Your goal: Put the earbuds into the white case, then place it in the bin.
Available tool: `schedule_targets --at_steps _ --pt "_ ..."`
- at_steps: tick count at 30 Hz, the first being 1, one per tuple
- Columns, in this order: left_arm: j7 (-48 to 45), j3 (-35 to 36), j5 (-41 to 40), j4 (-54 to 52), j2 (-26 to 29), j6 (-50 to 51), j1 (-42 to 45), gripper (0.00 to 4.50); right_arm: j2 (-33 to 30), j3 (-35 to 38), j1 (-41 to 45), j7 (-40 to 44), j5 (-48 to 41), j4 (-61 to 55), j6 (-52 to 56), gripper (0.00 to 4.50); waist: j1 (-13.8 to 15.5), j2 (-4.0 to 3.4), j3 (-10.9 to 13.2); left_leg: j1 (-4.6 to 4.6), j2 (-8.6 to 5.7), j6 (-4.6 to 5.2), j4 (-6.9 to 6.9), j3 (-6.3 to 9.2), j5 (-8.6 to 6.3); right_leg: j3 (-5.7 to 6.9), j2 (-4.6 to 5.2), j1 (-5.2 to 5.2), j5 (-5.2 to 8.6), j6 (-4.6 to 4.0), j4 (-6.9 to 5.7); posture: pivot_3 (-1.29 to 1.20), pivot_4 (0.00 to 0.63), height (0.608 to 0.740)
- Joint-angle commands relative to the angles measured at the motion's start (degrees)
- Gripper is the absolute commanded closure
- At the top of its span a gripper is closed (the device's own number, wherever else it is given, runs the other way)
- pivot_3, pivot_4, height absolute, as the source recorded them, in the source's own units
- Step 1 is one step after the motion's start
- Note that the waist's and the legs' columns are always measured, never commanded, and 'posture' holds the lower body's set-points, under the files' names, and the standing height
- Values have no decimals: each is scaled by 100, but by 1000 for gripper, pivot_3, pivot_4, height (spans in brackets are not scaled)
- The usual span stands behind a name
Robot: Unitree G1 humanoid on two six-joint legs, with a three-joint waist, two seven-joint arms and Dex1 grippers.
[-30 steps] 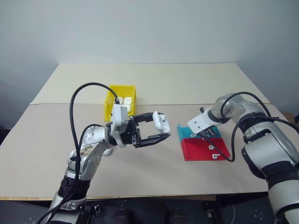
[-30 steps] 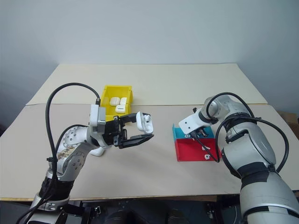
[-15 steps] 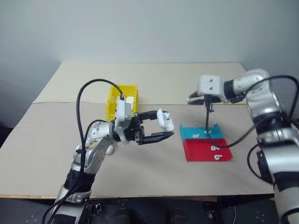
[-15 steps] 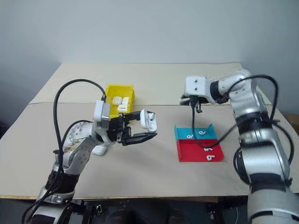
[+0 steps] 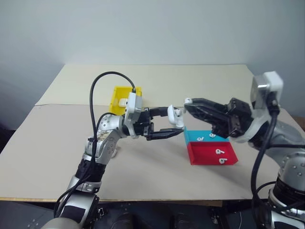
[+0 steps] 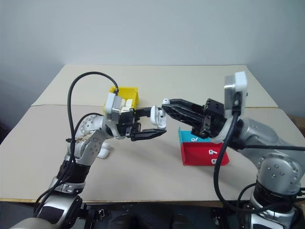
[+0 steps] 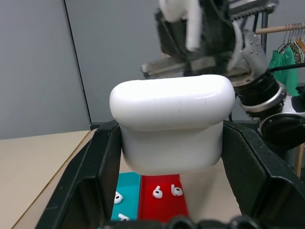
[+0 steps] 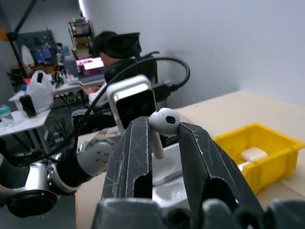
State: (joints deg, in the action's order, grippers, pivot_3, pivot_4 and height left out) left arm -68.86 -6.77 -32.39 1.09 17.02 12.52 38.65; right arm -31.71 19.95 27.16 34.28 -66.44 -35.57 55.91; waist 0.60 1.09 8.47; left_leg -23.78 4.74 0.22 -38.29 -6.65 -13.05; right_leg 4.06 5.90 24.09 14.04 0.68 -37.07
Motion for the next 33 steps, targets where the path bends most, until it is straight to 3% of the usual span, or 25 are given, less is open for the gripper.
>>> schedule_targets --at_steps 1,13,14,20,26,29,33 --pt "-54 82 -33 -30 -44 -103 180 1647 -151 -60 -80 -204 -111 -221 -220 3854 6 0 0 1 0 0 -2 1 0 0 0 -2 0 0 0 0 150 740" --pt "67 175 23 -54 -103 -45 170 1647 -627 -765 -557 77 728 -372 -803 3854 6 1 1 -1 0 1 -2 4 -1 2 -1 -1 1 2 3 0 150 740" --pt "41 179 21 -56 -103 -61 172 1647 -667 -785 -579 95 776 -368 -843 3133 7 1 1 -2 0 1 -2 4 -1 2 0 -2 1 2 4 0 150 740" --pt "17 167 16 -94 -66 -67 124 1647 -992 -481 -661 312 549 -317 -989 1317 6 2 1 -2 0 1 -2 4 -1 2 0 -2 1 2 4 0 150 740" --pt "26 125 85 -59 -38 -77 55 1647 -1375 56 -583 492 -220 -320 -1033 1317 9 4 2 -2 0 2 -2 5 -1 2 0 -3 0 2 6 0 150 740" --pt "62 36 263 89 -31 -130 50 1647 -1635 145 -360 575 -434 -272 -1049 1926 9 4 3 -1 0 2 -2 6 -1 2 0 -4 0 2 5 0 150 740" --pt "201 -132 659 332 -92 -300 118 1647 -2154 -619 820 463 0 -26 -741 3282 -22 4 2 3 1 2 -1 4 -1 -2 -2 -1 0 2 2 0 150 740"
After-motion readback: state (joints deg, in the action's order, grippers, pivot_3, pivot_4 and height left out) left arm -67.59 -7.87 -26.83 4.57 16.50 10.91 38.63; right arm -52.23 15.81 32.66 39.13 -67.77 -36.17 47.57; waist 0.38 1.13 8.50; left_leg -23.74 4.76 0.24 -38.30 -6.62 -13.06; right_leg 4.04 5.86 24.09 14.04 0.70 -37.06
